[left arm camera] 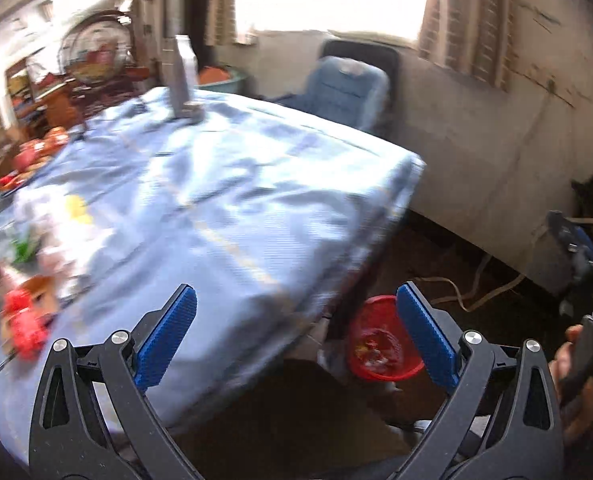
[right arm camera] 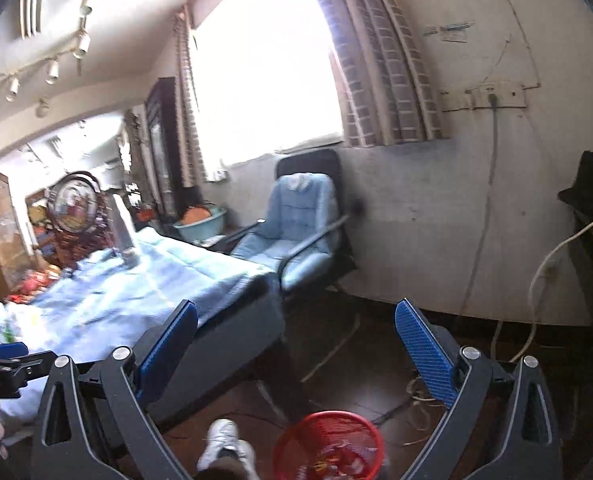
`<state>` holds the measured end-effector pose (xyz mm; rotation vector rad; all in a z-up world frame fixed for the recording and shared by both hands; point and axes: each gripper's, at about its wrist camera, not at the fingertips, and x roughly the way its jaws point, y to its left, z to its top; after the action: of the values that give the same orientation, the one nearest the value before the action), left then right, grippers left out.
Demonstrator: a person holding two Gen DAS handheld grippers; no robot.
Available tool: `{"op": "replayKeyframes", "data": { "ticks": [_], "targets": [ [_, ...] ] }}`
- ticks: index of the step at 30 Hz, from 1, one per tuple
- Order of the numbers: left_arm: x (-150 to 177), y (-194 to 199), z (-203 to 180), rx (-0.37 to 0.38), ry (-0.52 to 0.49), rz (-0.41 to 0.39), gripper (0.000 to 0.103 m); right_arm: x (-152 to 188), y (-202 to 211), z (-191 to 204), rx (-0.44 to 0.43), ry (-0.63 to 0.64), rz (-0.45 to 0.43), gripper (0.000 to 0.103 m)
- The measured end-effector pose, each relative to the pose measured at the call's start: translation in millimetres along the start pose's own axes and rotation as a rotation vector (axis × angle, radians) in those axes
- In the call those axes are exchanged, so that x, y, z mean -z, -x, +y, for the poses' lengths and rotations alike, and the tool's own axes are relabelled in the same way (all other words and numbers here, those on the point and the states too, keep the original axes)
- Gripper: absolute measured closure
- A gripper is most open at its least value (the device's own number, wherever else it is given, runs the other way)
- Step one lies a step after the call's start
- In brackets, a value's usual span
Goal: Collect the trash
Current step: 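Return the left tool to the table and grasp the red mesh net, then grasp the clear plastic cup with the right tool while the left tool holds the net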
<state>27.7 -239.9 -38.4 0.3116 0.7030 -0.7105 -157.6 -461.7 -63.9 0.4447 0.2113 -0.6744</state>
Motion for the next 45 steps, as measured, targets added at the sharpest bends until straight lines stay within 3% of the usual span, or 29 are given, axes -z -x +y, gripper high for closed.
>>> {"op": "replayKeyframes", "data": {
  "ticks": [4,10,16,24,27,28,29,31,37,45],
  "targets": [
    [7.4,15.2,49.4,-0.085,0.093,-0.026,0.007,-4.4,9.2,11.8,-0.084,-0.018,0.002,0.006],
    [25.8,35.0,161.5,-0.217,0.342,-0.023,0.007,-0.5,9.3,35.2,-0.174,-0.022,0.043,0.006],
    [49.3,31.3,229.2,-0.216,0.526,0.015,0.007,7.7,-0.9,64.9,-0.195,0.053,0.091,0.006],
    [47.1,13.0,232.5,-0.201,0.485,0.045,0.029,19.2,-10.2,100.0,-0.246,0.129,0.148,0.006],
    [46.3,5.1,234.6,-0.2,0.482,0.058,0.05,19.6,-13.7,115.6,-0.302,0.137,0.172,0.006],
    [46.3,5.8,235.2,-0.206,0.478,0.055,0.065,19.4,-15.3,121.9,-0.328,0.138,0.183,0.006],
    [47.0,7.9,238.3,-0.18,0.486,0.051,0.072,19.0,-17.4,130.0,-0.359,0.143,0.193,0.006],
    [48.3,15.7,245.2,-0.134,0.511,0.031,0.072,18.1,-22.1,148.7,-0.416,0.155,0.213,0.006],
    [48.0,47.3,254.7,-0.173,0.509,-0.052,0.072,21.2,-52.1,224.1,-0.588,0.236,0.319,0.006],
    [53.8,55.2,268.6,-0.188,0.525,-0.074,0.072,44.6,-81.4,318.1,-0.62,0.453,0.376,0.006]
  ]
}}
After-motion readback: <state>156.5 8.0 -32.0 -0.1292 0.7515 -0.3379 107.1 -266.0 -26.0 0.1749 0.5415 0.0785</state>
